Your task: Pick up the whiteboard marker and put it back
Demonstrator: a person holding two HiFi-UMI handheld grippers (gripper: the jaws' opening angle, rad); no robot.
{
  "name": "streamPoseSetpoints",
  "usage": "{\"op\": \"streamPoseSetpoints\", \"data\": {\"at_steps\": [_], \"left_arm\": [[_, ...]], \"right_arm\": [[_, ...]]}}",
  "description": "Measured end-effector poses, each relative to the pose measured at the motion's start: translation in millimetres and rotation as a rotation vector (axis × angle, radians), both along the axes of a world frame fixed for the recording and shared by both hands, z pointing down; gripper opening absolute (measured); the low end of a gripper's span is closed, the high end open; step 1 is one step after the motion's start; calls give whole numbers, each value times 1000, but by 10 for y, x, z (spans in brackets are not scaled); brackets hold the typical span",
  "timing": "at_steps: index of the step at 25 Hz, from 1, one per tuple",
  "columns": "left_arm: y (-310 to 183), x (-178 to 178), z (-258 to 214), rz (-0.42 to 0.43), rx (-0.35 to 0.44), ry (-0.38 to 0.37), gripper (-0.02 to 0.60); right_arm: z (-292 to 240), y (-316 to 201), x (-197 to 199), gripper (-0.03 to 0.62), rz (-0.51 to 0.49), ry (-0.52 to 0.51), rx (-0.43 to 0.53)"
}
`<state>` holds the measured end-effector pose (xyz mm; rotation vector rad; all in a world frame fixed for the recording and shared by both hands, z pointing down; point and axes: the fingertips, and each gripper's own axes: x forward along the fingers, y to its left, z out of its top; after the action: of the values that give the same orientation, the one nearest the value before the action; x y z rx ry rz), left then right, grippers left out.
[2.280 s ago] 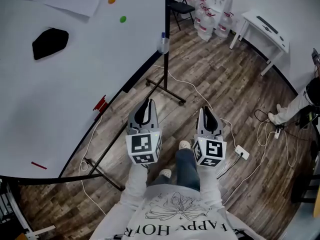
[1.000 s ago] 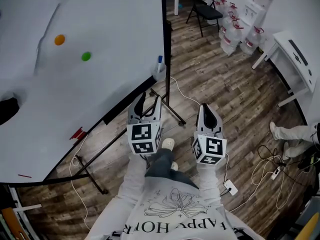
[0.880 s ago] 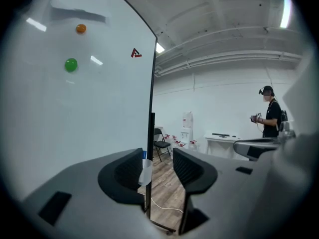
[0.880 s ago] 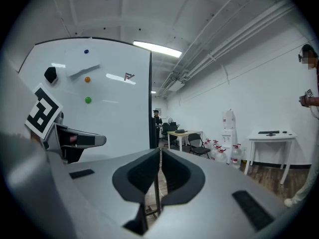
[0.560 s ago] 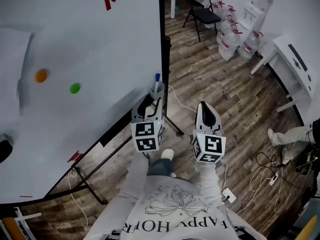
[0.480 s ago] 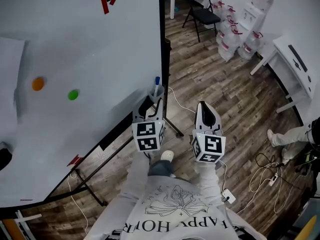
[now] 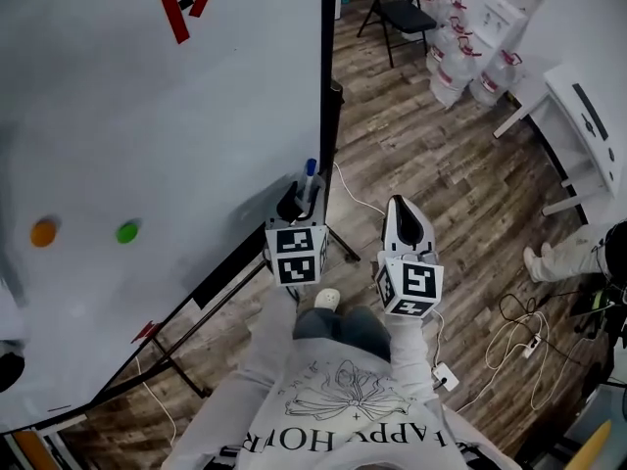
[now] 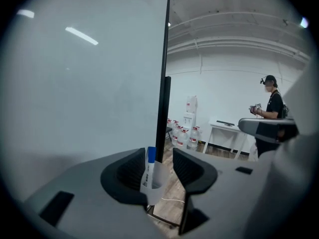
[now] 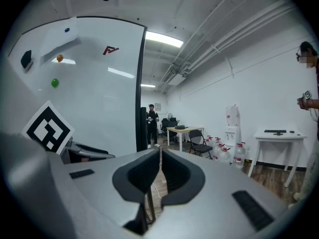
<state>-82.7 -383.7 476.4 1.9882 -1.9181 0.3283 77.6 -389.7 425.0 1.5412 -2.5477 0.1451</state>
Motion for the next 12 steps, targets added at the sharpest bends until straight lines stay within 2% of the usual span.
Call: {"op": "streamPoseSetpoints", "data": {"at_steps": [12], "left_arm": [[-354, 60, 340, -44, -104, -33, 170]], "right_arm": [[345, -443, -93, 12, -94, -5, -72]]}}
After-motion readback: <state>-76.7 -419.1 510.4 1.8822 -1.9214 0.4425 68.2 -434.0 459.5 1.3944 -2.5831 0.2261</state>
